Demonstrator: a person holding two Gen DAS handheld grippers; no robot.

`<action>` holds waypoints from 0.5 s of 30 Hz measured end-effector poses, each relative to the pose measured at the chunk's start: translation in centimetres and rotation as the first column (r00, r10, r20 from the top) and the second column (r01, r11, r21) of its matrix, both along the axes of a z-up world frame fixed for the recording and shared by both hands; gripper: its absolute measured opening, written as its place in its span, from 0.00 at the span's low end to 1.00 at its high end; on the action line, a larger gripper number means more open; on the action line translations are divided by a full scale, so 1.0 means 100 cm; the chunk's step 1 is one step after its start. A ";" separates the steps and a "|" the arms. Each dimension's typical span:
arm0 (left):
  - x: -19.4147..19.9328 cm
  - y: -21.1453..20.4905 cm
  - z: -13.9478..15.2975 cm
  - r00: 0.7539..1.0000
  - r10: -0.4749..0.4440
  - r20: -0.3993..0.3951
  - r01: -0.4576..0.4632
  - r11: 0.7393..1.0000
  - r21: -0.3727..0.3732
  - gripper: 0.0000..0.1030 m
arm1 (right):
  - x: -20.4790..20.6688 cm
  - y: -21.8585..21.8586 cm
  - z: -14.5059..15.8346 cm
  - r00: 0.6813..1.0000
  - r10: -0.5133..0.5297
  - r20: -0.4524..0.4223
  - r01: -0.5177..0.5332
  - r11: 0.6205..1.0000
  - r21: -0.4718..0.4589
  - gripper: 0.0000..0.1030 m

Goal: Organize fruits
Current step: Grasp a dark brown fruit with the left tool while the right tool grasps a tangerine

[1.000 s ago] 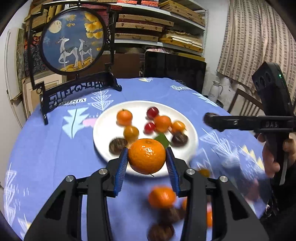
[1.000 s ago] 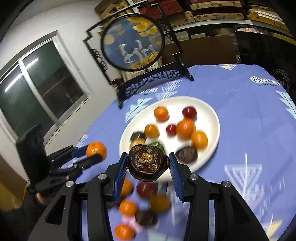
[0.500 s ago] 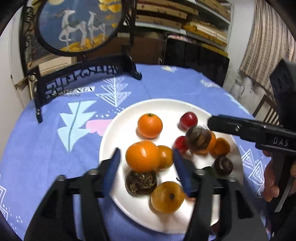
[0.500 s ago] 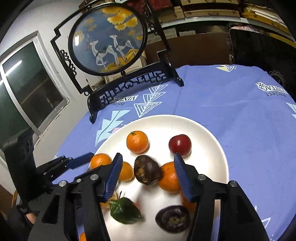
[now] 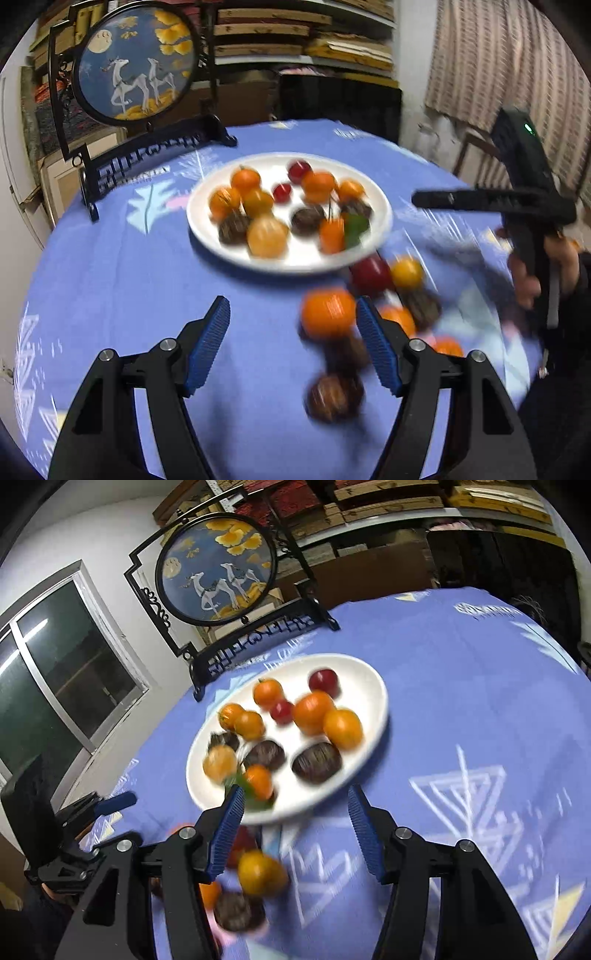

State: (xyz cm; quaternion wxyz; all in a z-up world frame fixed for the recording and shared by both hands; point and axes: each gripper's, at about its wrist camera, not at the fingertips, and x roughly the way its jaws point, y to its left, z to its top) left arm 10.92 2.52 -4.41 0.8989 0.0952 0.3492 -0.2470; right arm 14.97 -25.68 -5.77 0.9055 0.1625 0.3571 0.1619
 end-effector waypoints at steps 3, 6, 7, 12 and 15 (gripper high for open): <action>-0.021 -0.001 -0.015 0.999 -0.040 -0.017 0.040 0.999 0.035 0.67 | -0.020 -0.005 -0.007 1.000 -0.005 -0.013 0.005 1.000 0.007 0.57; -0.029 -0.007 -0.028 1.000 -0.028 -0.011 0.028 0.995 0.097 0.67 | -0.034 -0.004 -0.012 1.000 0.004 -0.025 -0.004 1.000 0.005 0.57; -0.030 -0.009 -0.032 0.999 -0.032 -0.023 0.034 0.995 0.093 0.67 | -0.037 -0.003 -0.012 1.000 0.007 -0.028 -0.007 1.000 0.005 0.57; -0.031 -0.015 -0.045 0.997 -0.045 -0.061 0.050 0.994 0.094 0.65 | -0.053 0.009 -0.010 0.999 0.041 -0.030 -0.041 0.999 -0.011 0.57; -0.026 -0.013 -0.051 0.995 -0.030 -0.098 0.038 0.997 0.075 0.48 | -0.059 0.015 -0.009 0.998 0.058 -0.028 -0.059 0.998 -0.032 0.57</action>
